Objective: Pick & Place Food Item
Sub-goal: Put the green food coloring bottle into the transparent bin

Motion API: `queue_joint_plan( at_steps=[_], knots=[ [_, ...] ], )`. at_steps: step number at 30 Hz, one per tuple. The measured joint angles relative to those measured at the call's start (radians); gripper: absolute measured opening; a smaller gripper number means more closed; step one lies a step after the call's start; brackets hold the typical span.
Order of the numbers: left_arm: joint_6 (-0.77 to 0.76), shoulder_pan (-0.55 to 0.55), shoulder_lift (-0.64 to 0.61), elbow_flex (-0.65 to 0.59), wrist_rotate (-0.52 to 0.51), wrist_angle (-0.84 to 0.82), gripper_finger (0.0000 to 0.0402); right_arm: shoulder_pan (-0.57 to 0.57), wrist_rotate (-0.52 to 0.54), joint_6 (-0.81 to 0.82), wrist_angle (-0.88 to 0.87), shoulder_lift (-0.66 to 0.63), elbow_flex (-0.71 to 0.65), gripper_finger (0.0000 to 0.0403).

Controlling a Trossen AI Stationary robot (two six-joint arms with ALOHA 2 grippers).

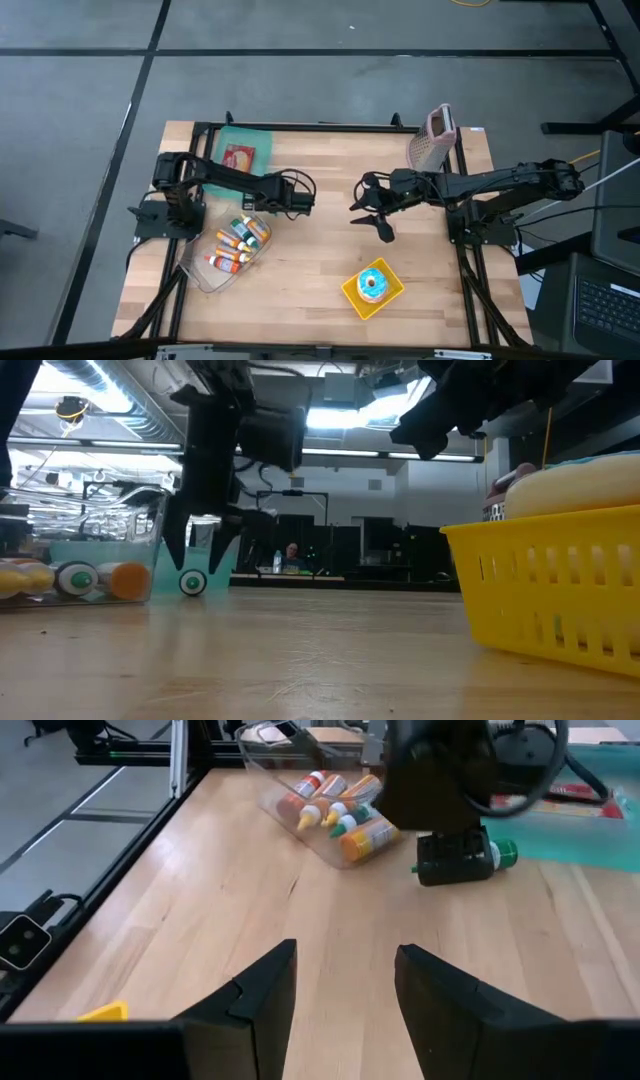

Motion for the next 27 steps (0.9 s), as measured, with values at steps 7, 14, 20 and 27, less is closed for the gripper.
queue_joint_plan(
  at_steps=[7,14,20,27],
  knots=[
    [0.013,0.036,0.059,0.001,0.014,-0.015,0.0194,0.000,-0.003,-0.012,-0.004,0.000,0.000,0.0168],
    [0.024,0.048,0.073,0.002,0.006,-0.015,0.0194,0.000,-0.023,-0.012,-0.005,0.000,0.000,0.0168],
    [0.038,0.047,0.073,0.001,0.025,-0.012,0.0193,0.000,-0.023,-0.011,-0.004,0.000,0.000,0.0168],
    [0.052,0.048,0.073,0.001,0.042,-0.009,0.0192,0.000,-0.025,0.002,-0.004,0.000,0.000,0.0168]
  ],
)
